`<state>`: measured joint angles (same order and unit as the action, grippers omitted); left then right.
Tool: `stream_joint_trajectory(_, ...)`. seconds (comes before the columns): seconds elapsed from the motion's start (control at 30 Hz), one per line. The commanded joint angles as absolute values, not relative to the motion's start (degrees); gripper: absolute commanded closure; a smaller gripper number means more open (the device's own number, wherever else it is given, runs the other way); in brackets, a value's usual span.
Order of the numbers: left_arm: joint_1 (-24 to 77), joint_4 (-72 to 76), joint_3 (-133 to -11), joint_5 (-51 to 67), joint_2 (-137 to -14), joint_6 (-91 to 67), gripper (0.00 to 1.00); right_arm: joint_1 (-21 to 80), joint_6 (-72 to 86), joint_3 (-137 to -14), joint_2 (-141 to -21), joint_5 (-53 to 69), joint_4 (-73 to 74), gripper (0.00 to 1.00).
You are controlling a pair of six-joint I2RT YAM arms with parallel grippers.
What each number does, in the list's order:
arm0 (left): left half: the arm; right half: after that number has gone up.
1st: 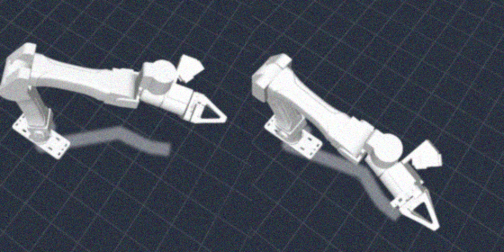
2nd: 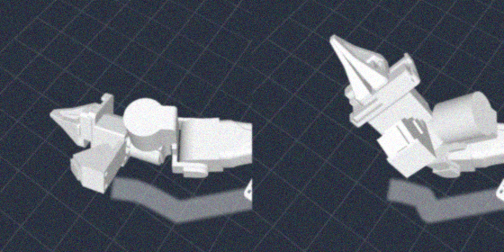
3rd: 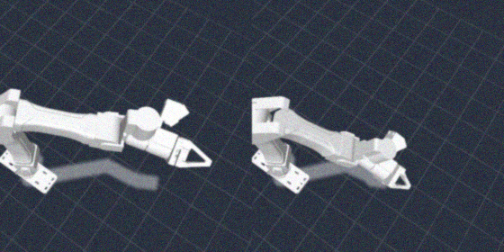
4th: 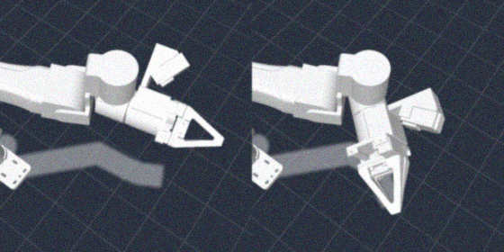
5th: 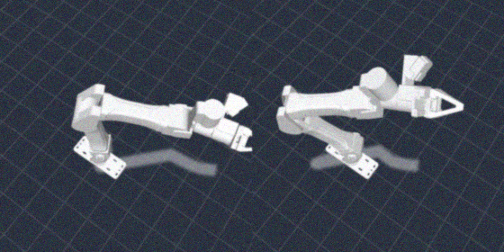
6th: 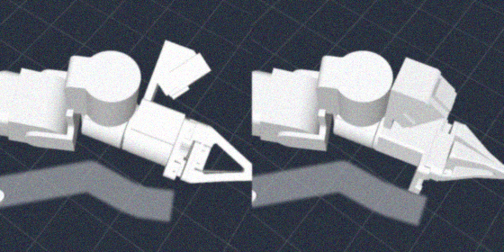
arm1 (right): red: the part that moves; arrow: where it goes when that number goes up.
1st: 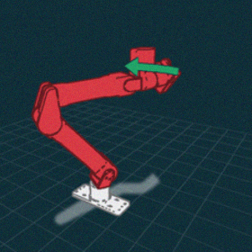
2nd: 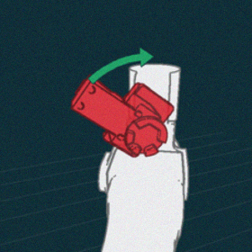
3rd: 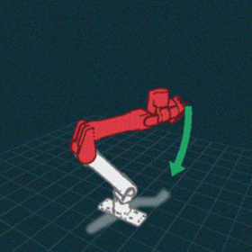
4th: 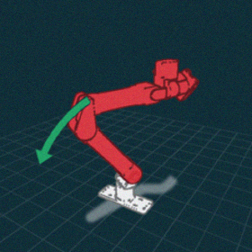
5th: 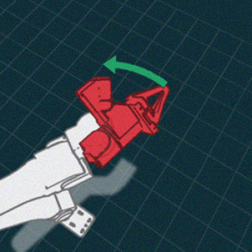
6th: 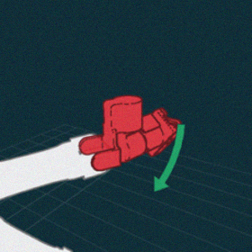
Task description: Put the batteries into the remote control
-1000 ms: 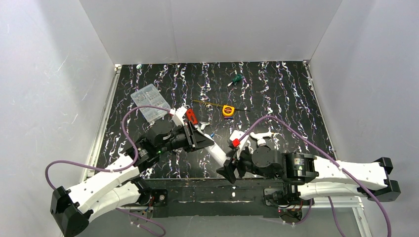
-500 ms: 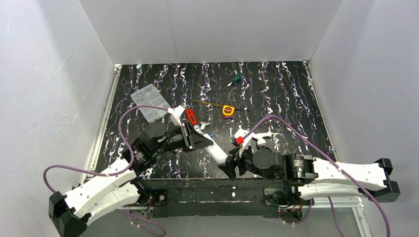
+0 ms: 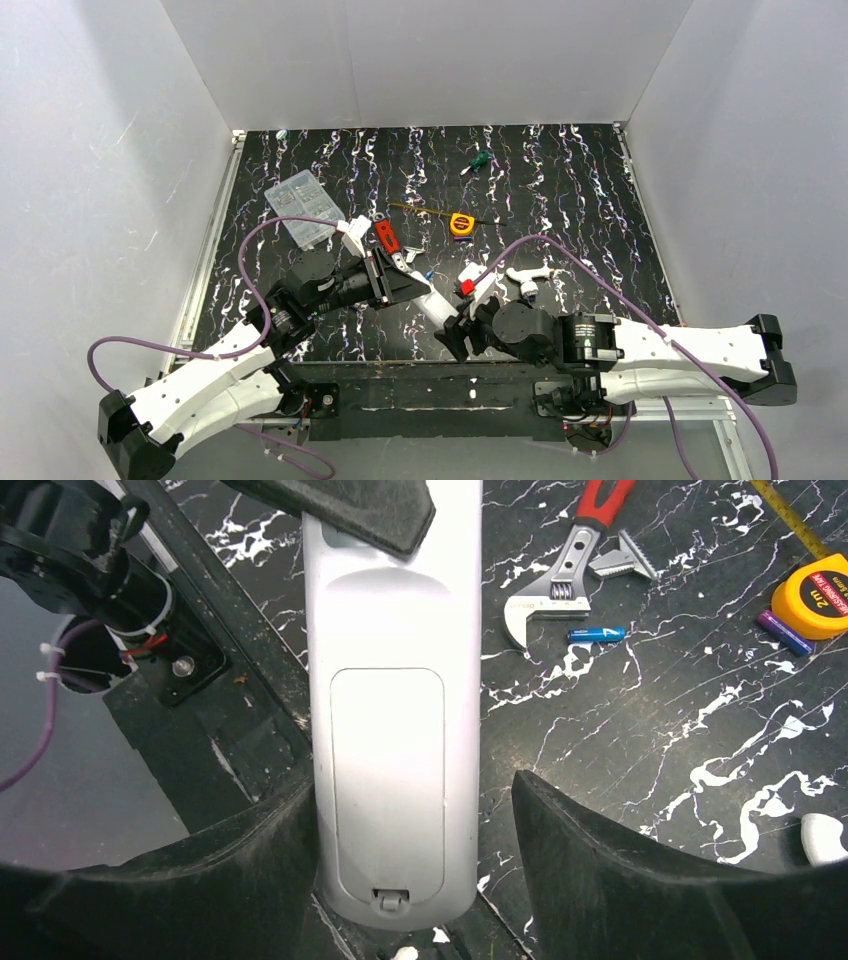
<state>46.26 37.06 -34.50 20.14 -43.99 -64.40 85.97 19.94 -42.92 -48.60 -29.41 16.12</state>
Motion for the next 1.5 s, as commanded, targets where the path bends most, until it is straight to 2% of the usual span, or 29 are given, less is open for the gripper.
stream_joint_trajectory(0.0, 46.48, 41.22, -34.97, 20.21, -42.40, -64.98, 1.00, 86.22, 19.27, -45.08, -49.68, -30.42, 13.60, 0.27)
stream_joint_trajectory(0.17, 46.41, 41.52, -35.14, 20.20, -42.22, -65.29, 1.00, 86.23, 19.50, -44.53, -49.37, -30.93, 13.54, 0.32)
stream_joint_trajectory(0.47, 46.42, 42.61, -34.42, 19.69, -42.57, -66.79, 0.99, 86.22, 19.03, -43.41, -47.90, -29.17, 12.03, 0.53)
stream_joint_trajectory(0.57, 46.44, 42.71, -34.43, 19.79, -42.87, -67.10, 0.88, 86.22, 18.53, -43.42, -47.98, -27.75, 11.44, 0.63)
stream_joint_trajectory(0.63, 46.47, 42.80, -34.37, 19.78, -43.04, -67.23, 0.75, 86.29, 18.25, -43.48, -48.03, -26.85, 11.11, 0.73)
stream_joint_trajectory(0.73, 46.45, 42.76, -34.24, 19.76, -43.14, -67.37, 0.62, 86.22, 18.06, -43.67, -48.07, -26.53, 10.67, 0.90)
stream_joint_trajectory(0.8, 46.41, 42.65, -34.21, 19.86, -43.32, -67.49, 0.53, 86.23, 18.03, -43.79, -48.08, -26.48, 10.28, 0.94)
stream_joint_trajectory(0.87, 46.41, 42.58, -34.16, 19.96, -43.49, -67.63, 0.48, 86.22, 17.80, -43.93, -48.08, -26.68, 9.60, 0.95)
stream_joint_trajectory(0.97, 46.41, 42.83, -34.10, 19.94, -43.83, -67.89, 0.46, 86.23, 16.98, -44.32, -48.37, -27.06, 8.57, 0.97)
stream_joint_trajectory(1.17, 46.45, 41.80, -33.99, 19.31, -43.21, -67.75, 0.47, 86.22, 16.74, -45.78, -50.08, -29.00, 8.31, 0.98)
stream_joint_trajectory(1.47, 46.41, 32.00, -35.23, 13.23, -38.62, -63.89, 0.48, 86.22, 20.27, -50.00, -54.97, -32.16, 9.74, 0.99)
